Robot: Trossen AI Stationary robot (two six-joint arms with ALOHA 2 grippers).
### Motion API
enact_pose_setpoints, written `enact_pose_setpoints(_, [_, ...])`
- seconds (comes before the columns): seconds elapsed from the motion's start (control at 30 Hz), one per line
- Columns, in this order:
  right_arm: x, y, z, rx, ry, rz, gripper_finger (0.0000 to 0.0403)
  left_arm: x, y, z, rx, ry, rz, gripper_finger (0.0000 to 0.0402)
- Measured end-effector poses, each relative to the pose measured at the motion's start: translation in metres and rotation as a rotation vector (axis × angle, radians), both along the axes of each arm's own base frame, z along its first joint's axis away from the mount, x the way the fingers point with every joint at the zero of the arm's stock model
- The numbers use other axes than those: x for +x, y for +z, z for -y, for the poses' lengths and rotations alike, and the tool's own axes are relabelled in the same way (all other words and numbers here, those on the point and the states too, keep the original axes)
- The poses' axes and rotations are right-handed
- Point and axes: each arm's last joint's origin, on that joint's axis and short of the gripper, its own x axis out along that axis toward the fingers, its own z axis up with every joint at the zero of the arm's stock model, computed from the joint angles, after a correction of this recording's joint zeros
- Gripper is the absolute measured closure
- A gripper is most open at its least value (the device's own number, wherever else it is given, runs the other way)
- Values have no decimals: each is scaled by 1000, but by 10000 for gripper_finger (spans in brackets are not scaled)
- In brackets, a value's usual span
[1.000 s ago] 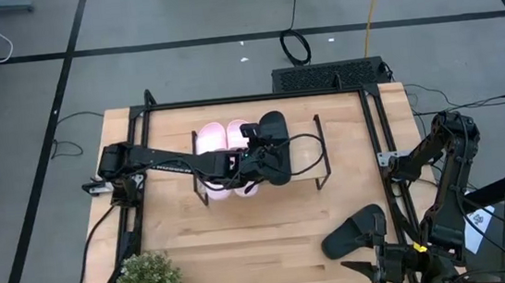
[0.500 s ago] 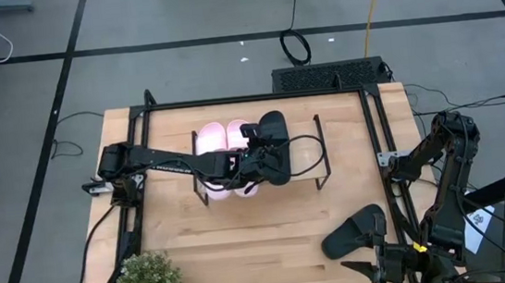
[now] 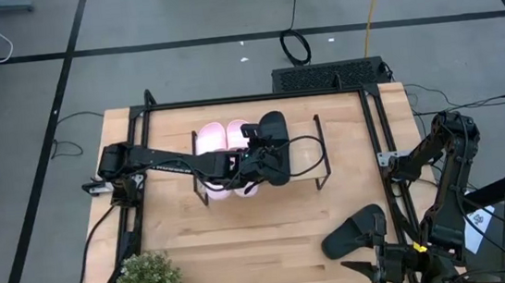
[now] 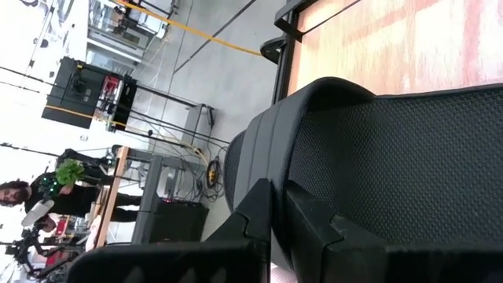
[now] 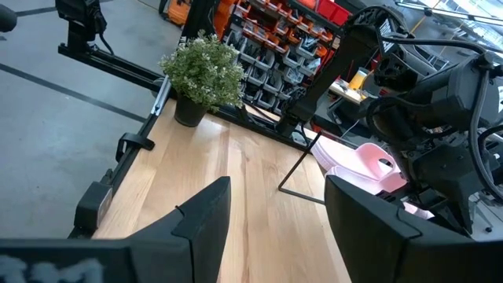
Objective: Pick and place slides into the shelf
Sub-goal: Put the left black slipper on the shelf
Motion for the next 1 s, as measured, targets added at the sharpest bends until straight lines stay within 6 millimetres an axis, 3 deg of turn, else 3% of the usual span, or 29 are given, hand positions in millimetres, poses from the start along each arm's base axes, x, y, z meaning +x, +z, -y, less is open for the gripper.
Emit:
enact_pose_setpoints(0.17, [0, 0, 0, 0, 0, 0, 204, 0, 0, -1, -1, 2, 1, 363])
enact_pose_setpoints(0.57, [0, 0, 0, 0, 0, 0, 204, 0, 2, -8, -17, 56, 55, 257])
enact_pose_setpoints(1.0, [0, 0, 0, 4, 2, -1, 204, 0, 2, -5, -10, 51, 52, 249])
